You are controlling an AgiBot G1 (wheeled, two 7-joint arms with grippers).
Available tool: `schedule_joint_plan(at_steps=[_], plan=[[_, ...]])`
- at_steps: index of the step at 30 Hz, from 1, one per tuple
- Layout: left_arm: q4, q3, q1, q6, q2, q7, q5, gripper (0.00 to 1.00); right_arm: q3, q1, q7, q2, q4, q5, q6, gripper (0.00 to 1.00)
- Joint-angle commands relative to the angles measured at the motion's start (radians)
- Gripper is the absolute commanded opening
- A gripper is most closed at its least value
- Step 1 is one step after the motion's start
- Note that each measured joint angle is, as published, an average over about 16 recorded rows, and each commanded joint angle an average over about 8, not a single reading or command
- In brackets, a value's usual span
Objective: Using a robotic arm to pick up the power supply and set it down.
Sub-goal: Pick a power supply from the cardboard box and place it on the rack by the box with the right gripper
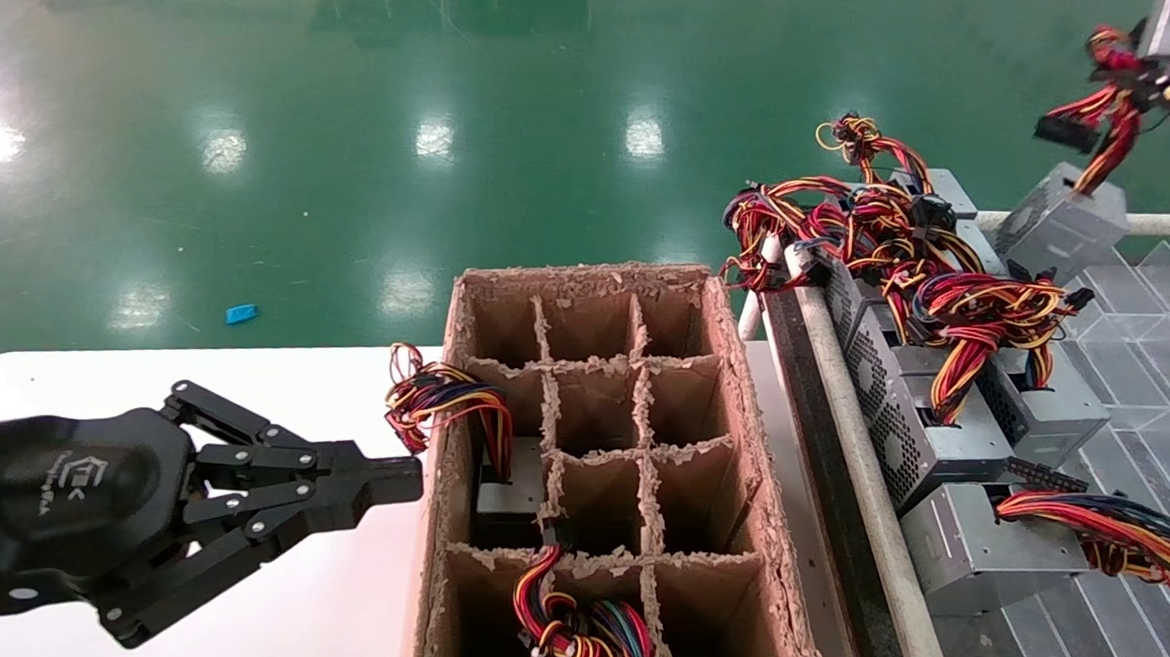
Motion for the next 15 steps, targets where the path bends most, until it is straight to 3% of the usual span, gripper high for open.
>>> schedule_joint_plan(at_steps=[1,15], plan=[[0.0,0.0,0.0,0.0,0.0,0.0,0.0,0.0,0.007,-0.02,-0.001,-0.002,0.005,0.01,0.004,0.0],[0.0,0.0,0.0,0.0,0.0,0.0,0.0,0.0,0.004,-0.118,-0.045,-0.032,-0.004,0.006,0.185,0.0]])
